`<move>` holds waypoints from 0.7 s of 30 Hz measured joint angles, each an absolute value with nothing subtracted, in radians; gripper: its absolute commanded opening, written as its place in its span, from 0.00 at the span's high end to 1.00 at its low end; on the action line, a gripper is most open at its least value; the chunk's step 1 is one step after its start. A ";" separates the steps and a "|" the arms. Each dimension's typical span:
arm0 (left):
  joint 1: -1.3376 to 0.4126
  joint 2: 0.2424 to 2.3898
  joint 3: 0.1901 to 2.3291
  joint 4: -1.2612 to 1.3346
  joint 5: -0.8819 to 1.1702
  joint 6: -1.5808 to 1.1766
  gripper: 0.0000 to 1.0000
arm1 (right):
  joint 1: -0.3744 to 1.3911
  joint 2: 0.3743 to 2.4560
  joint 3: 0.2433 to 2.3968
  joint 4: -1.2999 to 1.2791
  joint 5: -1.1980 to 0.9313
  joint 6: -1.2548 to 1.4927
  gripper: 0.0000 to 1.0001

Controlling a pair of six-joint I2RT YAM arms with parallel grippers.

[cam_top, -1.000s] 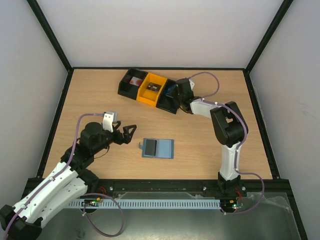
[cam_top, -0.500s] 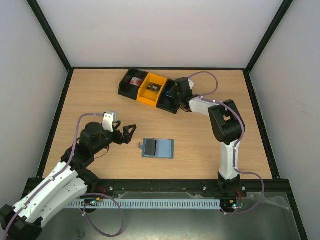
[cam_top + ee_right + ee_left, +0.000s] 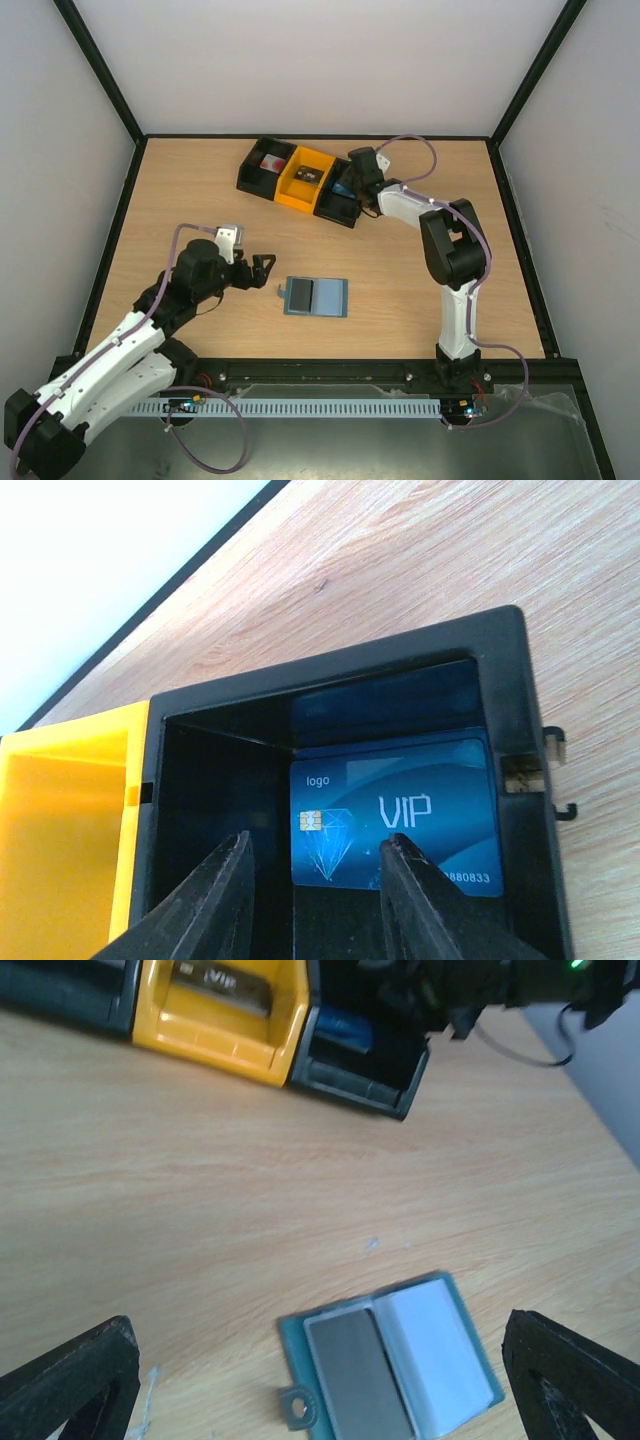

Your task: Take the credit cards out of the card holder

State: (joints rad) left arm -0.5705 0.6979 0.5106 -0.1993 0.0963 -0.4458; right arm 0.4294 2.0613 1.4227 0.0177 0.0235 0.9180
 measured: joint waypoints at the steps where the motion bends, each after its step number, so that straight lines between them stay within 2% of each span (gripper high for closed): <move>1: -0.570 0.714 0.511 -0.208 0.094 -0.448 0.00 | 0.429 2.061 1.431 -0.003 0.028 0.916 0.64; 11: -0.570 0.768 0.525 -0.245 0.111 -0.460 0.01 | 0.429 1.971 1.421 -0.095 -0.053 0.865 0.65; 21: -0.570 0.804 0.522 -0.196 0.205 -0.506 0.12 | 0.429 1.696 1.221 -0.149 -0.168 0.811 0.66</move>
